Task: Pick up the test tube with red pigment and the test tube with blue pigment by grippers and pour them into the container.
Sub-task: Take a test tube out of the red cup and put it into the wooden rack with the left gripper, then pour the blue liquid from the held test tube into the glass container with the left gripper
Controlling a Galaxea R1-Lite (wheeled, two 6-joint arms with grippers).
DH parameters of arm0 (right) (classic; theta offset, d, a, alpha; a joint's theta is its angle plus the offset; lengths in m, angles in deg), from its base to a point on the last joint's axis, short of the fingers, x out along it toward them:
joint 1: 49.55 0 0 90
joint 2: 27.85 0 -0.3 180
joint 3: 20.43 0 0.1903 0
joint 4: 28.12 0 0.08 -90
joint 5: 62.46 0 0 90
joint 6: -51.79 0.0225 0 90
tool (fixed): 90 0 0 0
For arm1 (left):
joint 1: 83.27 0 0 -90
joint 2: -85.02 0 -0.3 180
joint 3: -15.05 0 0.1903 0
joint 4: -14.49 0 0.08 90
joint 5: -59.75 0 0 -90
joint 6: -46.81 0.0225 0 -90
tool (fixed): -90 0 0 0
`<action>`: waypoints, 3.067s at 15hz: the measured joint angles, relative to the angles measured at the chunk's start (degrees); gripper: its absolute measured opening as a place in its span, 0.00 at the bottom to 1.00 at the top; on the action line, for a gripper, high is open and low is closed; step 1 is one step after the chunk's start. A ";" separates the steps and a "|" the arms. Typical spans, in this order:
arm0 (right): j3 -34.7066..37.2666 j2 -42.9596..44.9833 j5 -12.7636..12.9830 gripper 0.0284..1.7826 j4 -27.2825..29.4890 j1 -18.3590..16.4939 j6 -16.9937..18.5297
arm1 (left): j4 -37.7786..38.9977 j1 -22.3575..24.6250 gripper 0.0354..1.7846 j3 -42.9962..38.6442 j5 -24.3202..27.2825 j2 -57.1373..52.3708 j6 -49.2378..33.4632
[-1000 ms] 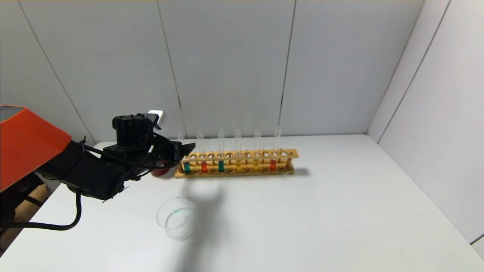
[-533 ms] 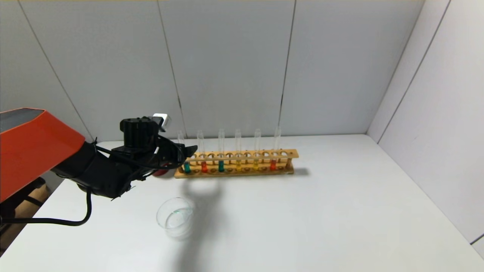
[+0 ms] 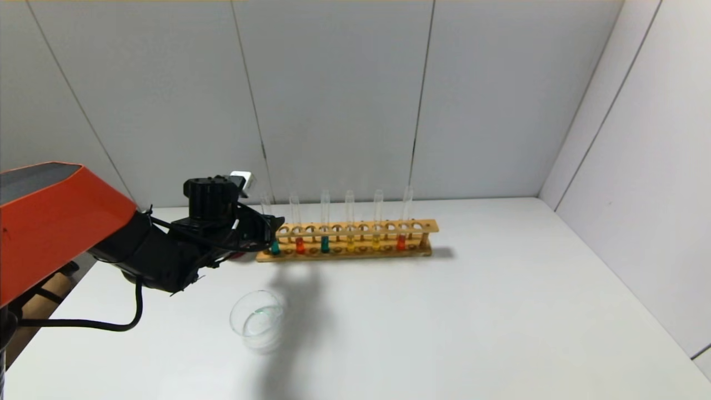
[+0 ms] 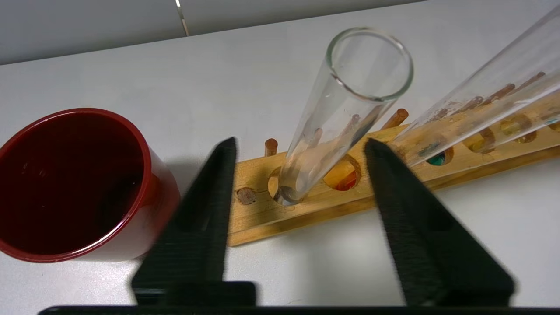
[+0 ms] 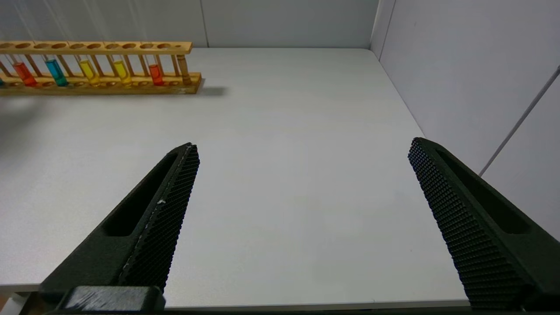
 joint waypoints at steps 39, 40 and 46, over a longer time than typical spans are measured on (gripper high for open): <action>0.00 0.00 -0.01 0.98 0.00 0.00 0.02 | 7.80 0.99 0.15 -25.36 -0.33 -35.68 6.08; 0.00 0.00 -0.01 0.98 0.00 0.00 0.02 | 7.91 1.01 0.15 -27.70 -0.37 -37.50 6.00; 0.00 0.00 -0.04 0.98 0.00 -0.02 0.00 | 8.24 1.02 0.15 -39.28 -0.55 -44.36 3.99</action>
